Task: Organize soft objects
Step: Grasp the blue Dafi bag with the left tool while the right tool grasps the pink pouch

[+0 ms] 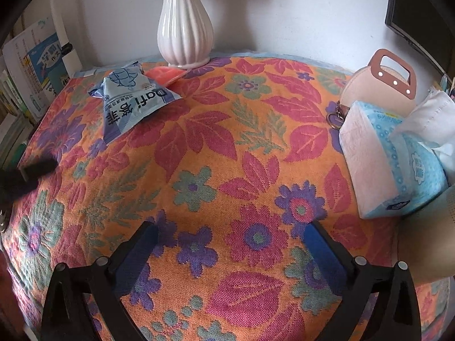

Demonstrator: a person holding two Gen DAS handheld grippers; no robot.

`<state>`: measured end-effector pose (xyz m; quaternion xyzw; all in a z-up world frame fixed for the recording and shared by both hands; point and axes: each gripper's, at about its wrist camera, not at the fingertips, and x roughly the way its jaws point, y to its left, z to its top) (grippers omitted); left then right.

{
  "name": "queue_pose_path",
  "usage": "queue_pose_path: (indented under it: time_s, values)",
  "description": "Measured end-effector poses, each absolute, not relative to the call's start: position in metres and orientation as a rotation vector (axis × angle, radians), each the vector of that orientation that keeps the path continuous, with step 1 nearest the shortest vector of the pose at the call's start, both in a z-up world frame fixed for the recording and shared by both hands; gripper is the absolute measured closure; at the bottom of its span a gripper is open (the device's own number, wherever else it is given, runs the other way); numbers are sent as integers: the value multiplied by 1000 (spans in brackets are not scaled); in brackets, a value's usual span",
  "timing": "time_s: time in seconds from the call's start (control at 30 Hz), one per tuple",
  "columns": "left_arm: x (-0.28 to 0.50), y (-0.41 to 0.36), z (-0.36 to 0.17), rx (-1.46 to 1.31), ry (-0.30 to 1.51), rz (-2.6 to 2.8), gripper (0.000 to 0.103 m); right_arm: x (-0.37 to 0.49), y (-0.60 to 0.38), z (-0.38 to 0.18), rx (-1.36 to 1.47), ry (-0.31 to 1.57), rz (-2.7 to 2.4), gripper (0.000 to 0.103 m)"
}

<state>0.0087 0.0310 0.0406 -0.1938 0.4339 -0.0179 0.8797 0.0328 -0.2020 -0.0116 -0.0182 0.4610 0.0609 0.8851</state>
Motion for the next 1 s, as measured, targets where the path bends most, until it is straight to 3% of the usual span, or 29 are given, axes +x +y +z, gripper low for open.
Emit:
queue_pose_path:
  time_s: [0.1,0.4,0.53,0.63,0.87,1.0]
  values:
    - [41,14,57,-383,884,-105,12,33,-202,-12,-36,958,127,0]
    - [107,-8,23,-433,907,-57,13,30,-203,-2,-33,1011,199,0]
    - [120,-15,14,-419,939,-79,51,39,-205,27,-55,981,202,0]
    - [114,-10,15,-402,935,-93,61,57,-202,47,-46,964,215,0]
    - [93,40,14,-392,972,-134,62,113,-177,48,-9,957,266,0]
    - [86,41,11,-341,896,-149,55,151,-159,36,0,945,317,0]
